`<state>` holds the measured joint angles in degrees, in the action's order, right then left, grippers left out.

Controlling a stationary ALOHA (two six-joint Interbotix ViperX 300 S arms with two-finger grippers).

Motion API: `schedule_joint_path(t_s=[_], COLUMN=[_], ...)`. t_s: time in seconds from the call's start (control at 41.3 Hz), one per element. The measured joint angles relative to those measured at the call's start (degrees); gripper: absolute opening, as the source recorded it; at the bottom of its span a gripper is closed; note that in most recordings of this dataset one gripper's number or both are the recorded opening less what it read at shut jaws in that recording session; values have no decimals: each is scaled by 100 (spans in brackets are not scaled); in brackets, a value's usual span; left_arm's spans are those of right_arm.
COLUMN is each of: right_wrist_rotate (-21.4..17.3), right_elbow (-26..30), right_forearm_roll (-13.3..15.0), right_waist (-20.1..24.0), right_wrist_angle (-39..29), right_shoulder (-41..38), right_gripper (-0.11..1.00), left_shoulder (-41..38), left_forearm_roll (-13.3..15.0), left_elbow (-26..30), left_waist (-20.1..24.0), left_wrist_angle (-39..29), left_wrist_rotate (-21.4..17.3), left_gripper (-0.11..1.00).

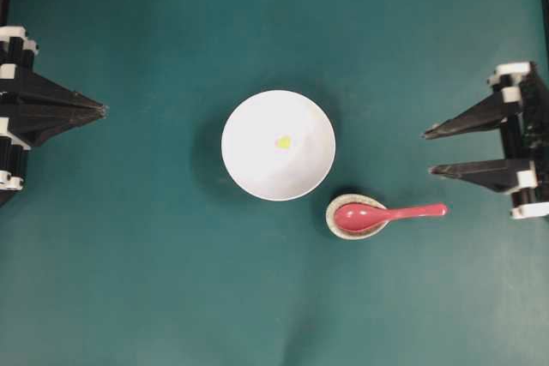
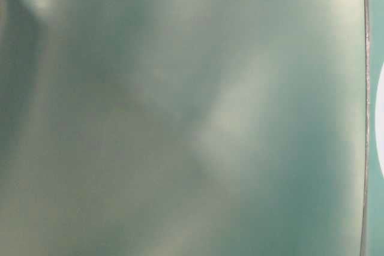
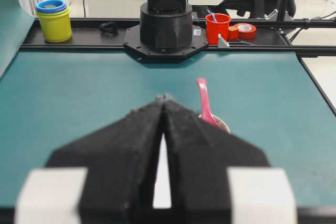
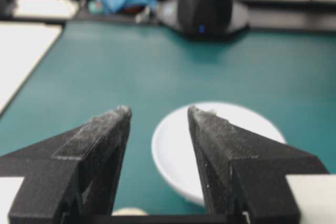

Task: Scoop the yellow hexagonal prism block from the bowl with a spoon using the right arm.
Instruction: 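Move the right gripper toward the pink spoon on its rest, then close the right gripper on the pink spoon's handle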

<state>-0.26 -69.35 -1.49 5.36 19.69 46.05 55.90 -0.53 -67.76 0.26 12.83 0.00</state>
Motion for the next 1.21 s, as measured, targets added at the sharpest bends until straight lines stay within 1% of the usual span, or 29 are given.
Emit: schedule_joint_path(t_s=[0.169,0.363,0.484,0.726,0.847,0.992,1.089,1.209], right_wrist_rotate=[-53,-88,-97,-97,-105,-141,-202,-211], right_elbow=[-343,-729,-879,-940,-940,-958,-976,-993], right_forearm_roll=[-193,-606,-958,-1626,-1881,-2074,-2127,-2145], right_waist=[149,501,782,1380,1679,1969,2057,2065], right_wrist_angle=[861,2101,2918,4166,4562,4772,4825,4843], right_shoulder=[-580,-1468,-2153,-3542,-4034,-4465,-4685,-4887], right_gripper=[54,54,54,54,54,54,54,54], left_shoulder=[0,0,0,-9,-9,-18,-18,-26], left_forearm_roll=[-9,-9,-26,-35,-35,-35,-35,-35], left_elbow=[0,0,0,0,0,0,0,0], left_waist=[0,0,0,-9,-9,0,0,9], left_wrist_angle=[0,0,0,0,0,0,0,0], left_wrist_rotate=[-18,-62,-62,-62,-70,-70,-70,-70], left_gripper=[0,0,0,0,0,0,0,0])
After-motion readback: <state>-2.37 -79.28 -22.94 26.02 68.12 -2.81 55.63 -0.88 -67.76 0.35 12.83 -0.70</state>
